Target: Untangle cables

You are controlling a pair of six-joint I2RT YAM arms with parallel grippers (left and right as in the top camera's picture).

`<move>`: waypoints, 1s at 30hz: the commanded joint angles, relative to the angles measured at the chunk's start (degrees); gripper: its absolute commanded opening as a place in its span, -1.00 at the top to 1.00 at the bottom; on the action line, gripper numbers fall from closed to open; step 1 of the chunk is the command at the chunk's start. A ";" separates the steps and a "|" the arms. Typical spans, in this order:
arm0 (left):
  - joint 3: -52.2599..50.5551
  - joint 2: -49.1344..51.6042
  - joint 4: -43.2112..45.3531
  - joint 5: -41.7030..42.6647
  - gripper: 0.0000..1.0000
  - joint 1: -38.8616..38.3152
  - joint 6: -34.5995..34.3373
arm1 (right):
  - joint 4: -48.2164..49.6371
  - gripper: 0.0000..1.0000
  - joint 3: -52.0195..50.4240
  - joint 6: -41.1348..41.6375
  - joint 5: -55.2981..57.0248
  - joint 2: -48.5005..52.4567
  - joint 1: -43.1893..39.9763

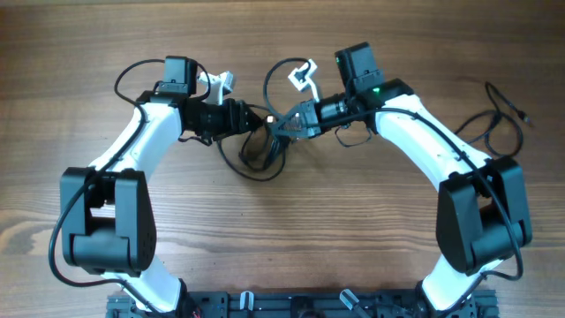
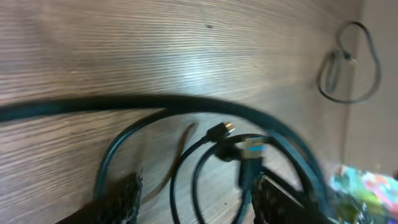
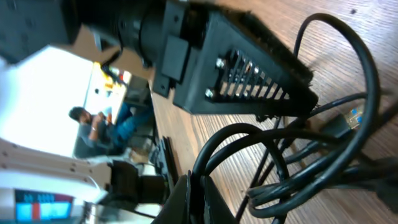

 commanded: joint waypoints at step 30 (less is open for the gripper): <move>0.11 -0.31 0.15 27.80 0.05 0.35 -12.48 | -3.63 0.91 -0.17 -5.33 6.27 -1.03 3.04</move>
